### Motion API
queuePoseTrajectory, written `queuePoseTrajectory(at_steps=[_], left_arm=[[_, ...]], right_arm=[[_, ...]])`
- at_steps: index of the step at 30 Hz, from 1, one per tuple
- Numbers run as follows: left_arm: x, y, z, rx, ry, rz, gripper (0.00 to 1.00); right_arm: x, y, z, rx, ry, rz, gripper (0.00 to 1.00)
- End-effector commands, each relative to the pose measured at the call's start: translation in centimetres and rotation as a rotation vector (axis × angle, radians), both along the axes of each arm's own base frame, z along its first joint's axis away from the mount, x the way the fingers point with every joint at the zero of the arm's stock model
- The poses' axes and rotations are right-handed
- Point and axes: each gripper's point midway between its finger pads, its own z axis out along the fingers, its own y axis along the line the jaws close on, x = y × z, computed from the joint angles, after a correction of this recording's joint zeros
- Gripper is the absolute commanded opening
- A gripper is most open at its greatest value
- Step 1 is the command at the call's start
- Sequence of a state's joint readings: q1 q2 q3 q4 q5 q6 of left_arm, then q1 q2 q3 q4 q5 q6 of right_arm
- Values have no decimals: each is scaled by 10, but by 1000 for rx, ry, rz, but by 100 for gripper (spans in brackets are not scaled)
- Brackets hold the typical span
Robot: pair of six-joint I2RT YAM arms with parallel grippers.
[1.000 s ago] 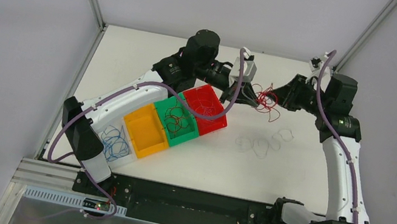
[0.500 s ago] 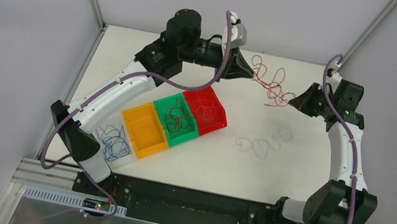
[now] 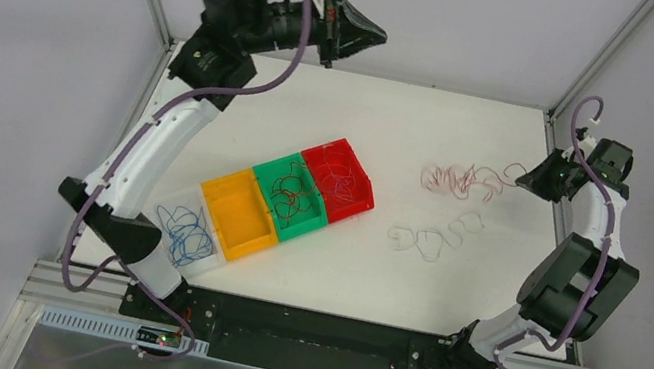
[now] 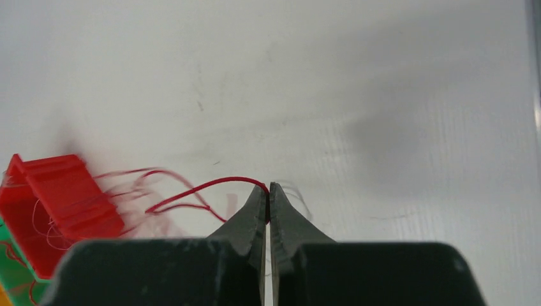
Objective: Untangle the cables
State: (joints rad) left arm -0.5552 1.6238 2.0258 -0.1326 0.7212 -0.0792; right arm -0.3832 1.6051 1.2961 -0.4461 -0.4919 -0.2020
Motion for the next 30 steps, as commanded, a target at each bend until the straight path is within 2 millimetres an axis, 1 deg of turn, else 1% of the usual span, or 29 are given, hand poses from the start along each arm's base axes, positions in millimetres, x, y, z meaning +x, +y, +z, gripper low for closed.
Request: queuePoseTrajectory(at_steps=[1,4,6,8,9,11,12,13,16,18,21,23,26,28,30], left_arm=[[-50,35,78,-124,-225,1,0],[-43,34,50,-80,-168,22,0],[-35,33,26,-47,-110,38,1],[-30,28,-3,-5,-34,29,13],[-26,26,-18,12,3,28,24],[-17,19,-50,51,81,25,47],[-12,16,-66,68,129,29,54],[-7,13,-82,86,170,26,60],[0,-3,-125,138,262,-43,71],[4,-13,-148,159,315,-83,76],[8,-30,-181,173,347,-134,79],[12,-44,-194,176,349,-160,79],[11,-65,-214,180,392,-227,79],[2,-75,-223,187,388,-289,81],[-7,-81,-236,214,359,-324,83]], right_arm=[[8,-19,21,-36,-49,-19,0],[11,-1,50,42,-129,28,0],[9,13,73,101,-178,68,0],[2,27,96,159,-214,106,0],[-2,35,107,190,-230,130,0],[-11,47,123,234,-248,160,0],[-15,52,131,255,-256,174,0],[-20,58,140,273,-265,187,0],[-35,76,167,316,-300,228,0],[-43,88,186,353,-325,247,0],[-56,107,213,380,-365,291,0],[-63,118,228,393,-386,316,0],[-76,131,250,414,-407,341,0],[-82,139,263,429,-422,356,0],[-88,146,275,445,-436,368,0]])
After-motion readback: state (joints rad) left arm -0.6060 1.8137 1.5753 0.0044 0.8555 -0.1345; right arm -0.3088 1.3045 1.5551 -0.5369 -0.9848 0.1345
